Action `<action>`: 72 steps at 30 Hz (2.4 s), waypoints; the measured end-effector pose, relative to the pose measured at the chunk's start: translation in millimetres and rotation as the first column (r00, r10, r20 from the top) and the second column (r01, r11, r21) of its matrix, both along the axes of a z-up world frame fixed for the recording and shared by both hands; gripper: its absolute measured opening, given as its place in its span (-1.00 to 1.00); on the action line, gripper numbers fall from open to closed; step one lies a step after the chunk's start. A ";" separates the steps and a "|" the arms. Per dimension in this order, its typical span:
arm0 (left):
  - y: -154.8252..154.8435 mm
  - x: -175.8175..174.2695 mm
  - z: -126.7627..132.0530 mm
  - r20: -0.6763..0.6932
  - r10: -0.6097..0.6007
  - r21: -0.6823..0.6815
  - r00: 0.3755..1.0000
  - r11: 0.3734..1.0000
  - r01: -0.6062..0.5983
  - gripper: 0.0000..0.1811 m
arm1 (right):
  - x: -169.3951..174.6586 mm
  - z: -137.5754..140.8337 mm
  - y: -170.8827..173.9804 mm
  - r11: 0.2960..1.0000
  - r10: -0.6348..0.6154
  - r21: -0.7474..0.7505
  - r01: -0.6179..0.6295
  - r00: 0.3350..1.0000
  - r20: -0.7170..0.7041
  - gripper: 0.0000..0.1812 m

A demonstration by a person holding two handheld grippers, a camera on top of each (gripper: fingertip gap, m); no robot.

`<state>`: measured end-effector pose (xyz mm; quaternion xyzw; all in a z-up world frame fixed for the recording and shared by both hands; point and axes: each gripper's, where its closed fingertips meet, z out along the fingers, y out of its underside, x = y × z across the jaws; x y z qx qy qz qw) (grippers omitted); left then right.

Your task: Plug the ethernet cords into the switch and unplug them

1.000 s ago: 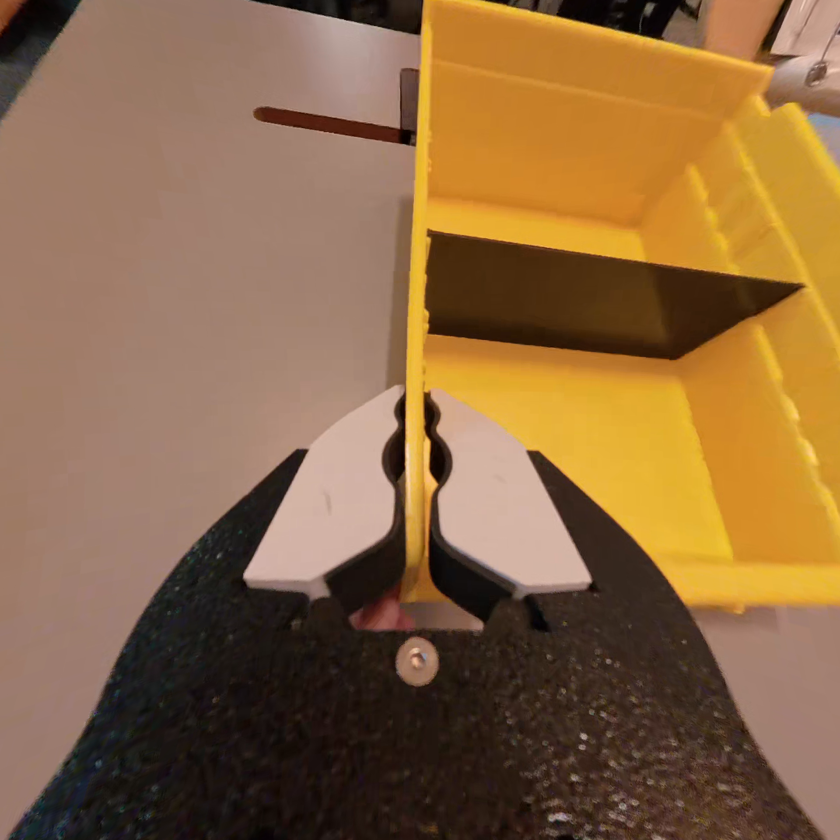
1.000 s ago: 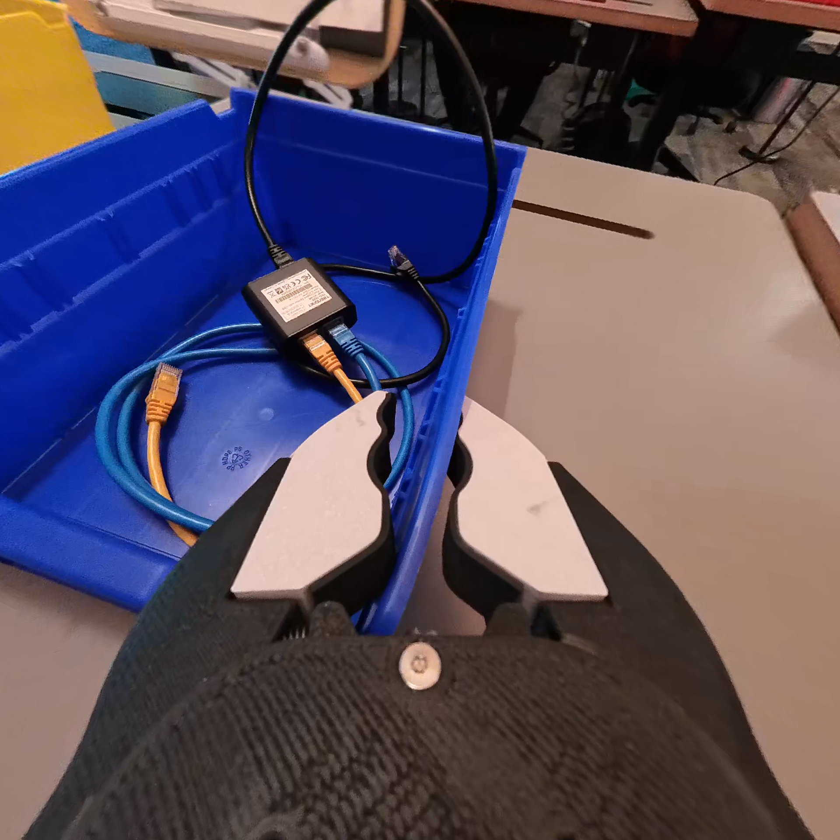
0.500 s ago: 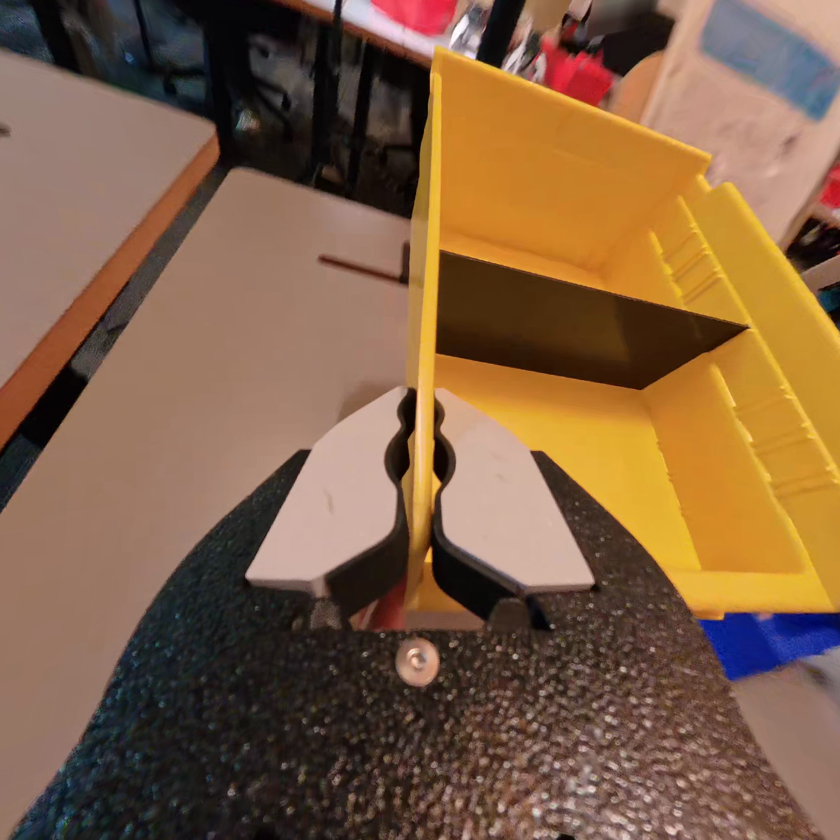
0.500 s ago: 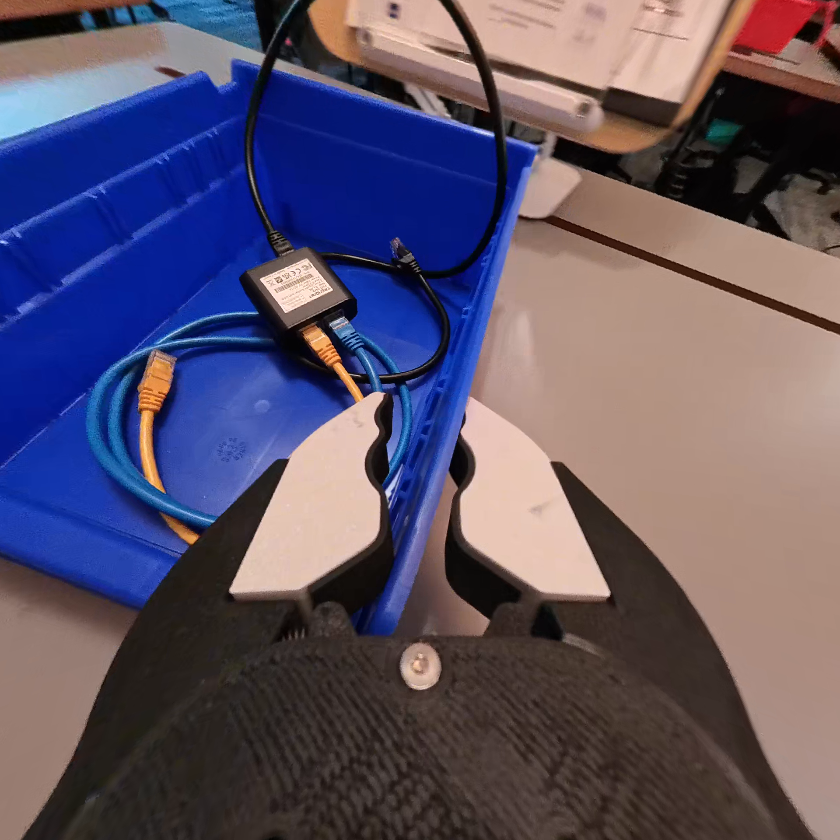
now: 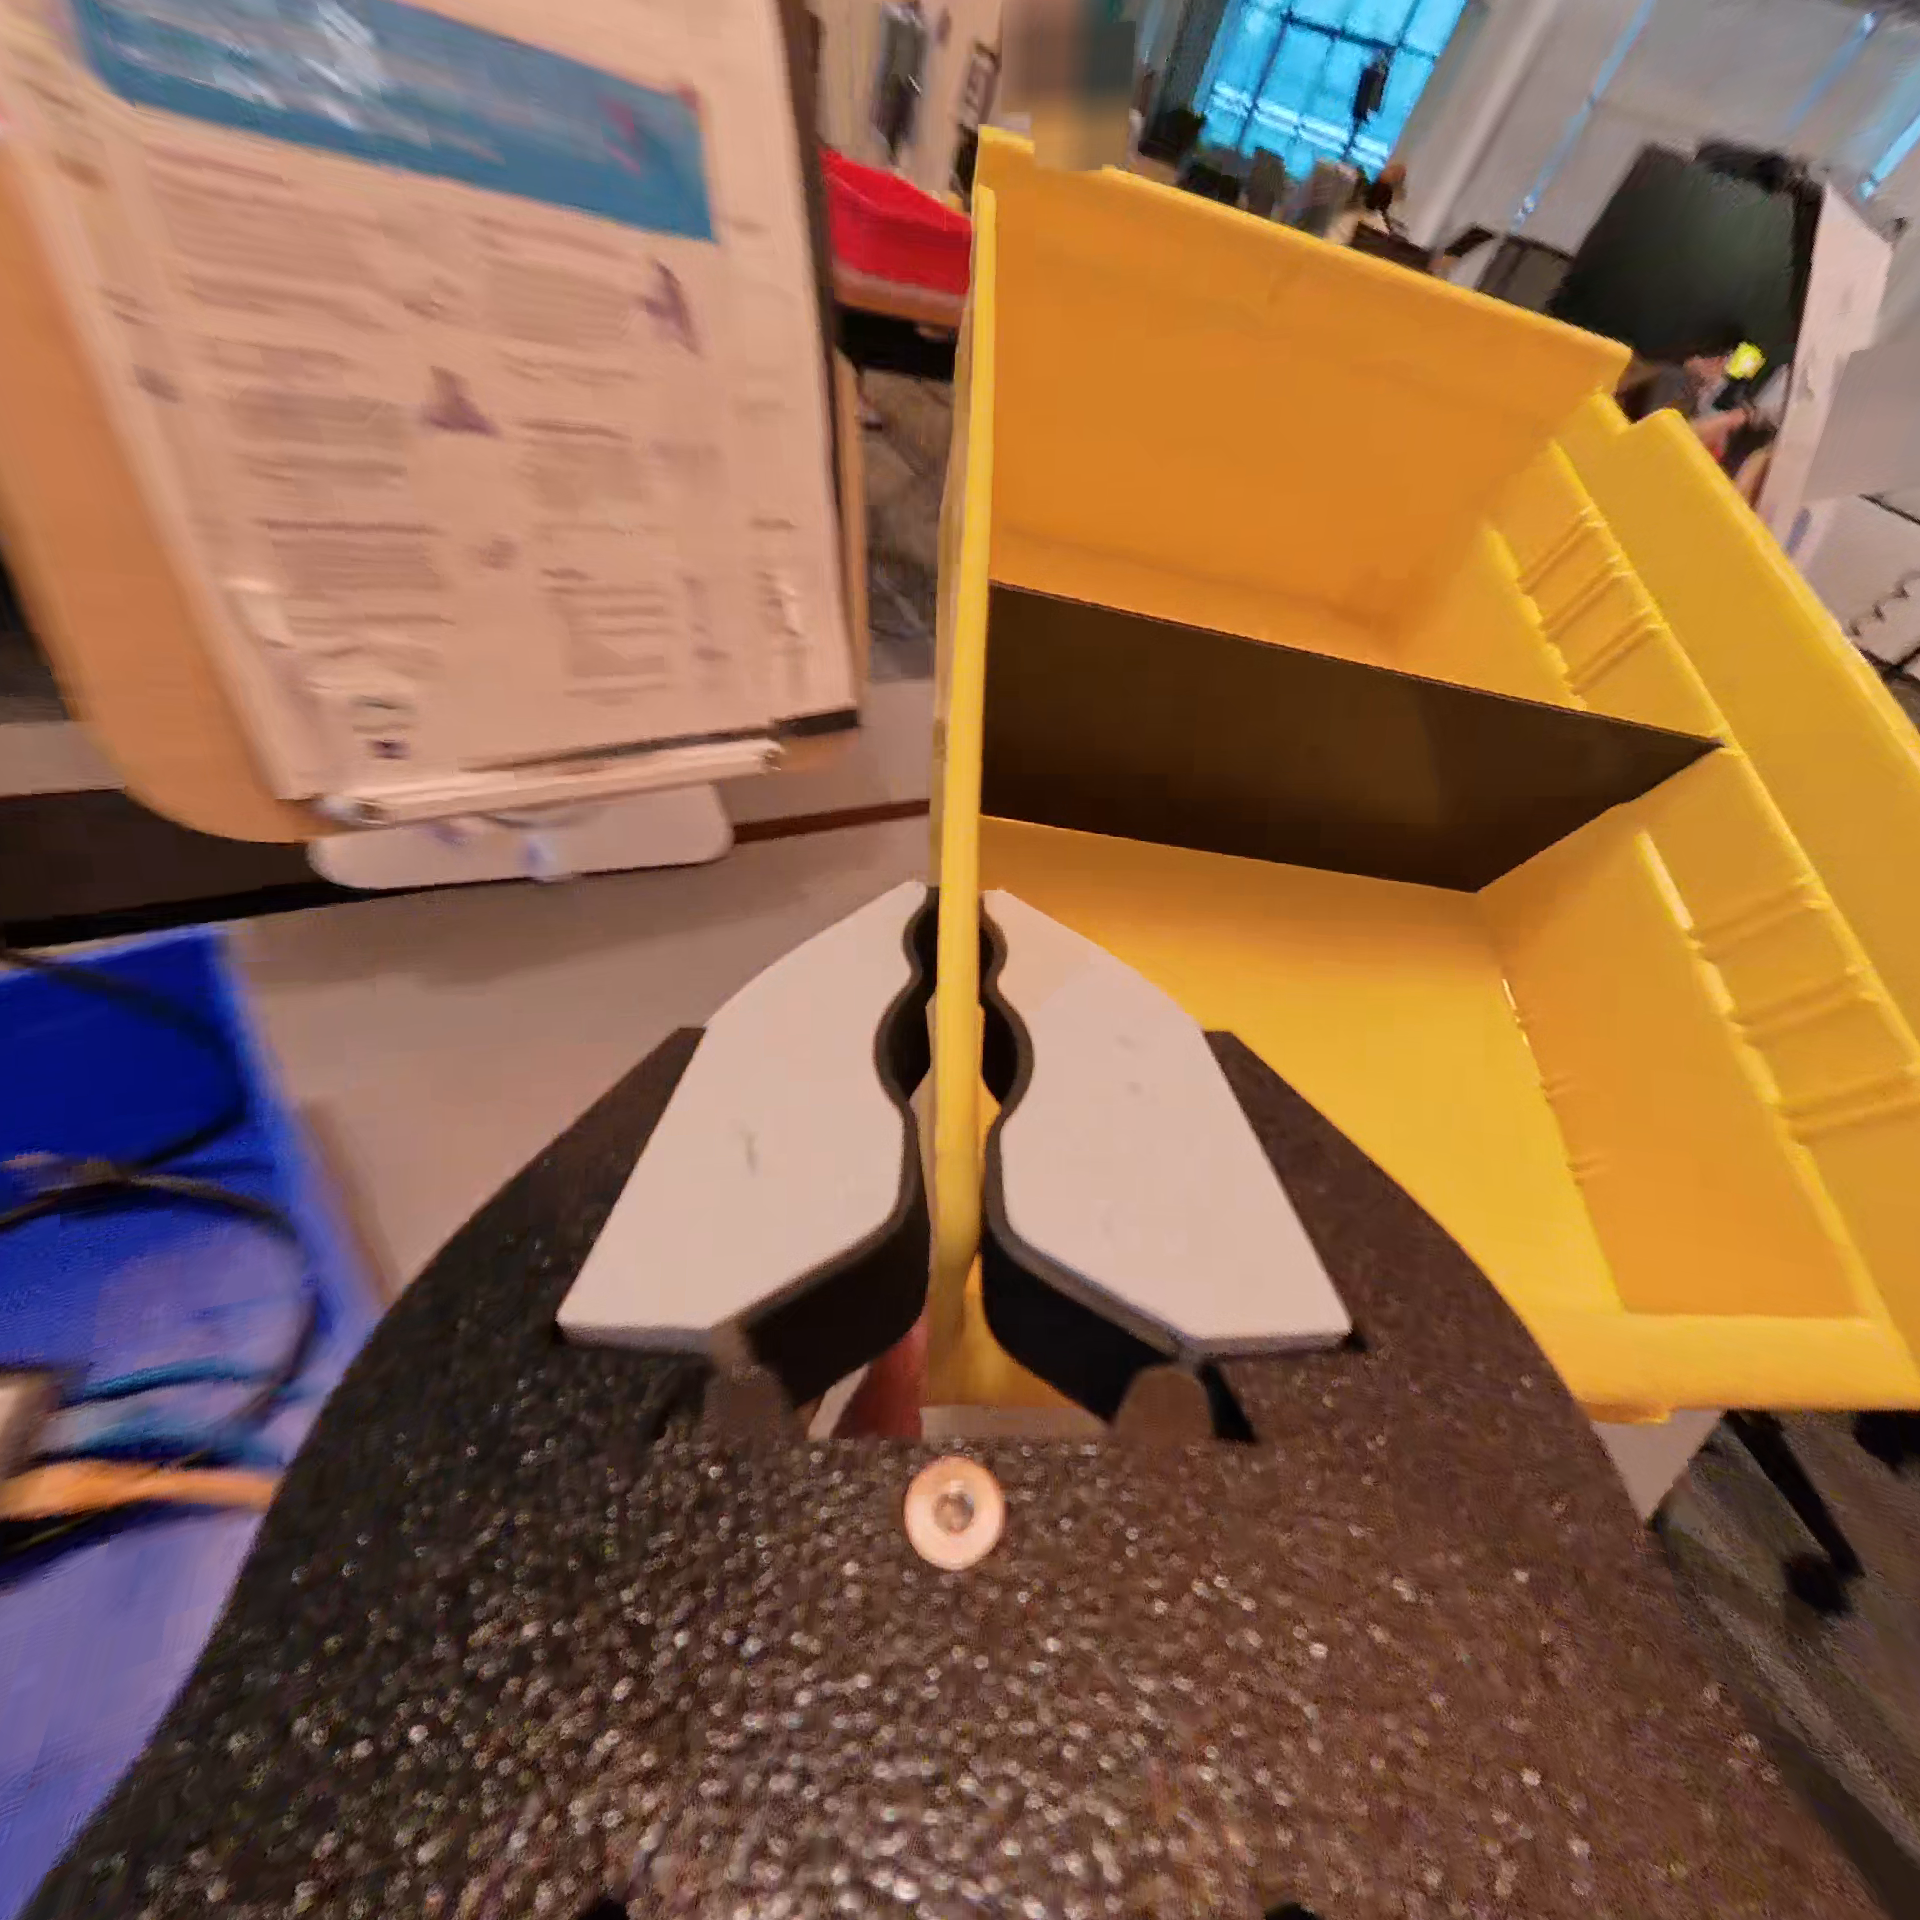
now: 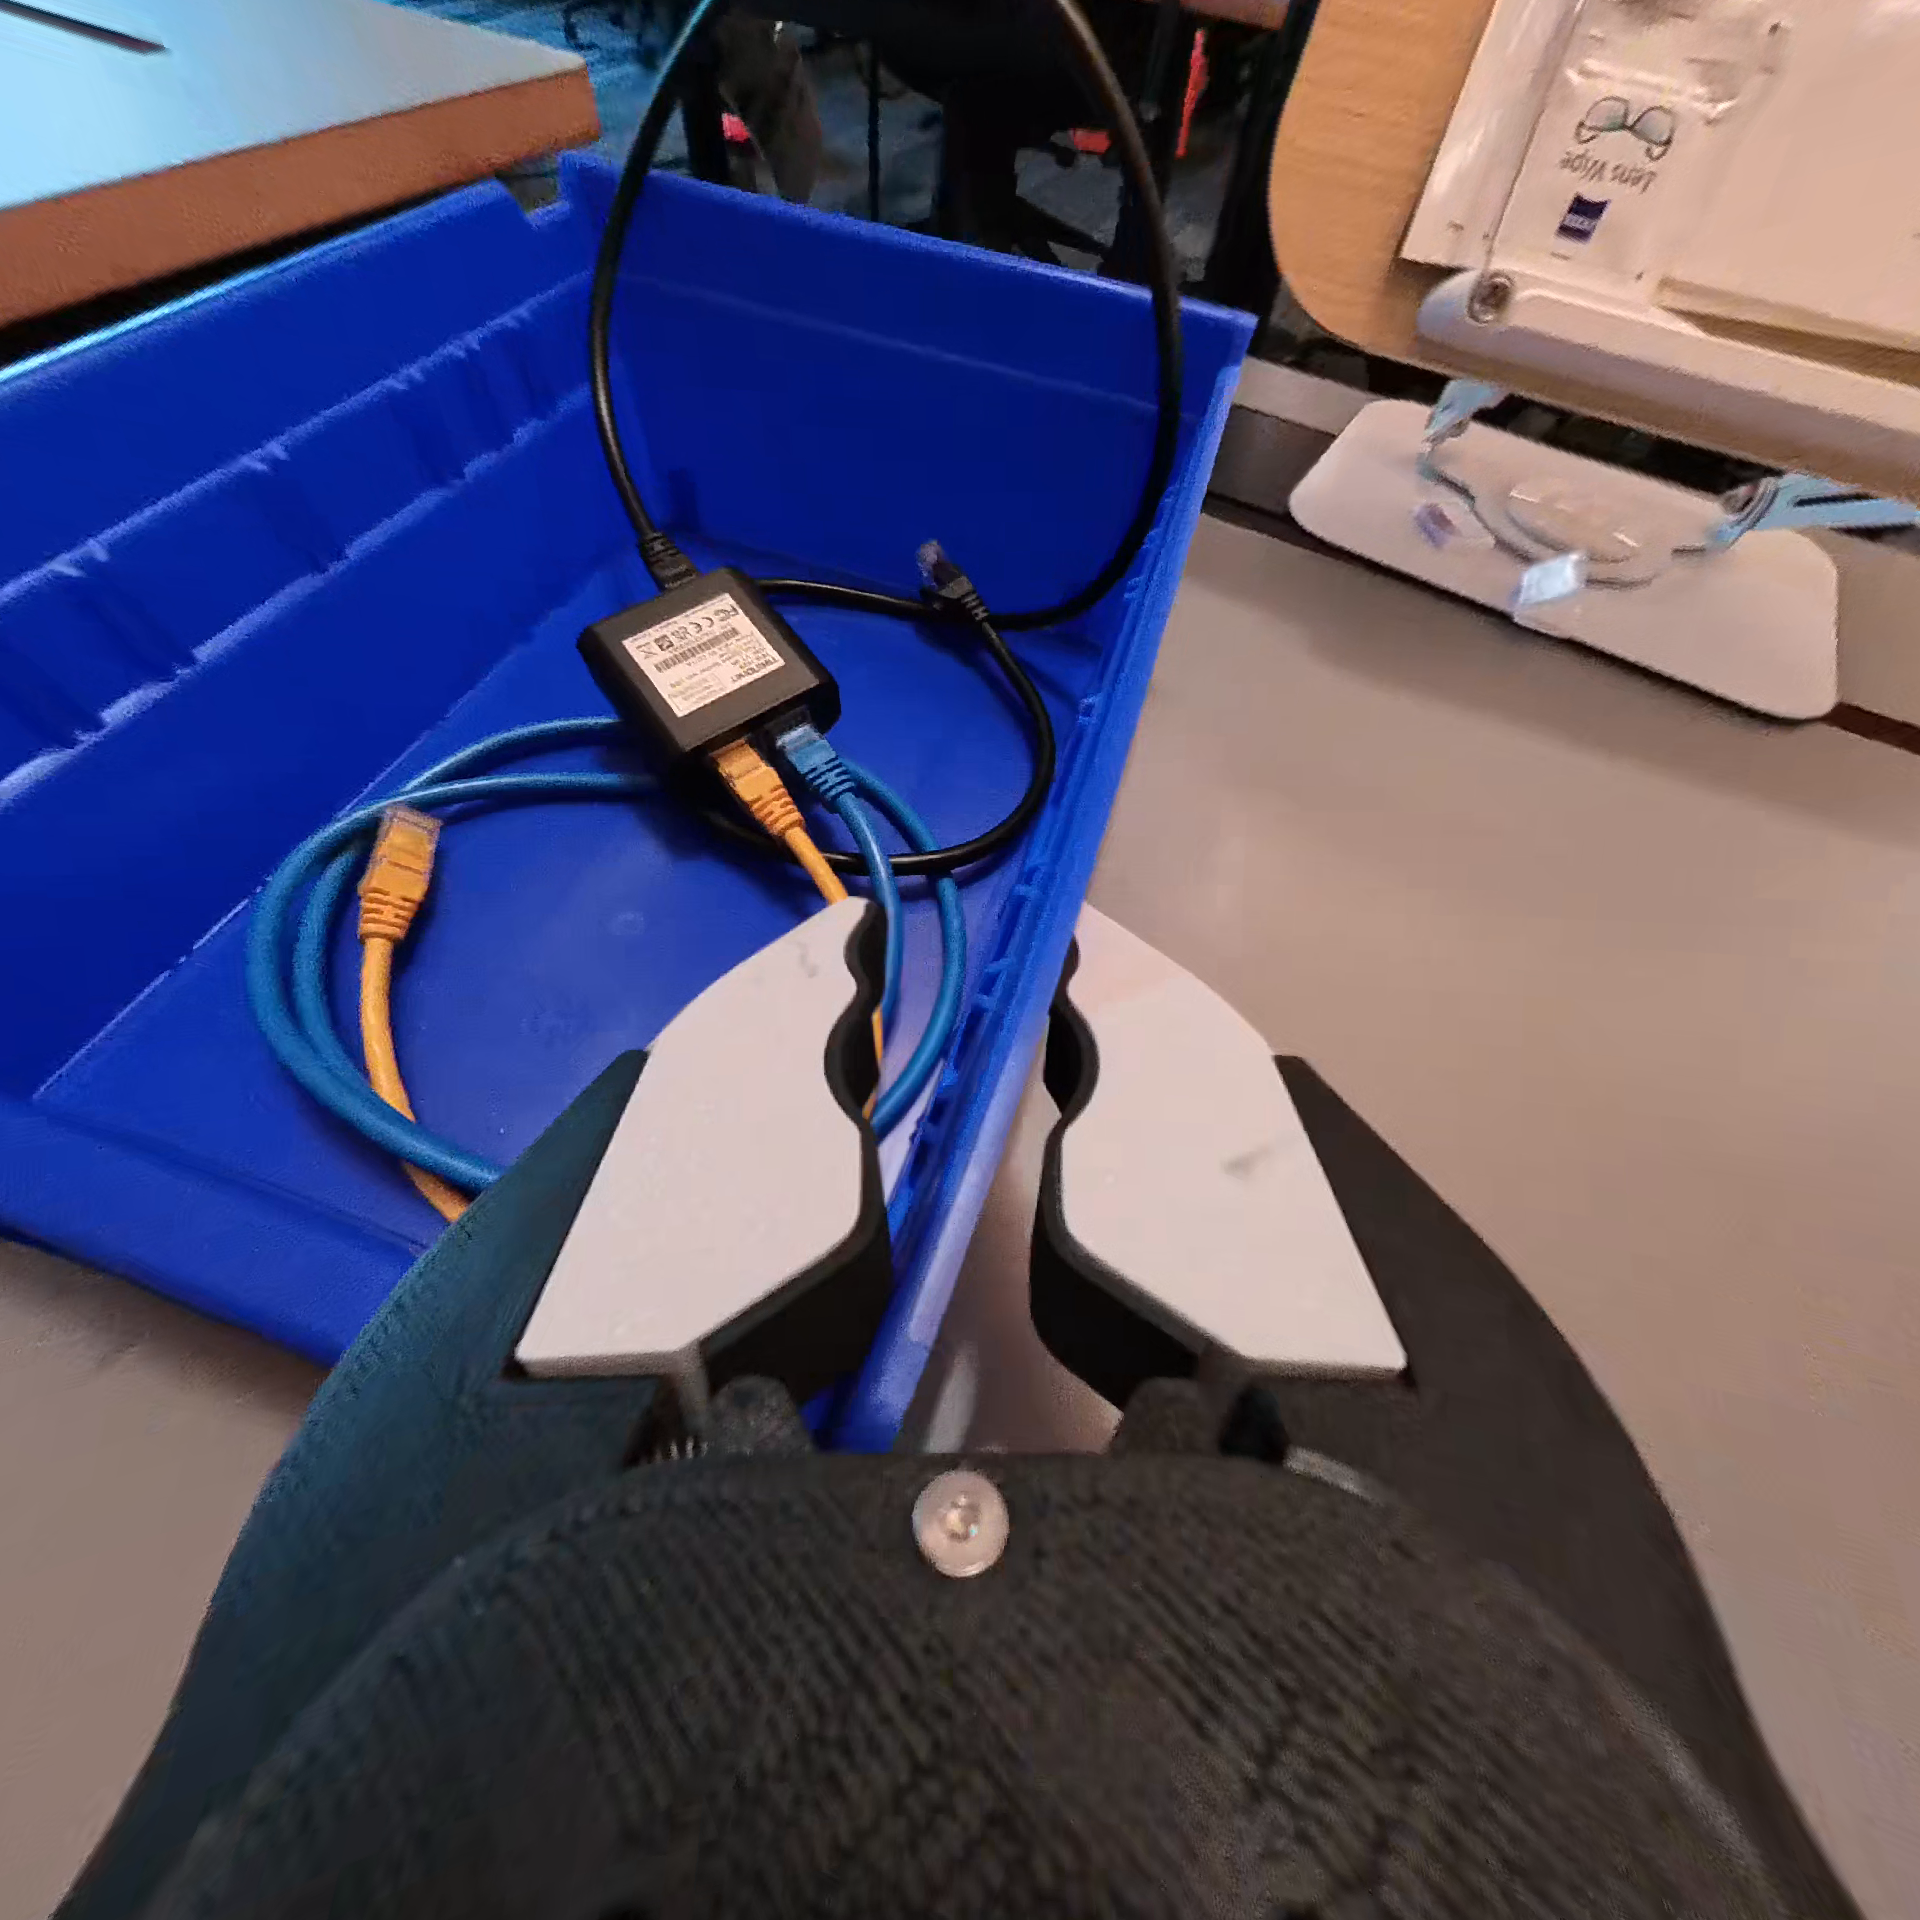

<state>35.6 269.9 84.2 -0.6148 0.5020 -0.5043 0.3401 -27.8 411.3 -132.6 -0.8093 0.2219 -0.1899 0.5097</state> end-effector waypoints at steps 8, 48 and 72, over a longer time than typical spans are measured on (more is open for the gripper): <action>-94.2 129.2 -129.9 -0.205 -0.026 -0.088 0.978 0.996 0.008 -0.96 | -18.5 -9.8 26.2 0.999 0.038 -0.012 -0.038 0.999 -0.013 -0.52; 59.0 -148.2 -31.5 0.356 0.137 0.332 0.924 0.906 -0.262 -0.31 | -2.3 78.1 -17.7 0.832 0.414 0.437 -0.341 0.906 -0.081 -0.51; 306.0 -189.6 -217.0 -0.164 0.553 0.302 0.817 0.817 -0.492 -0.96 | 299.5 13.6 -470.1 0.797 -0.564 -0.135 0.588 0.806 0.178 -0.87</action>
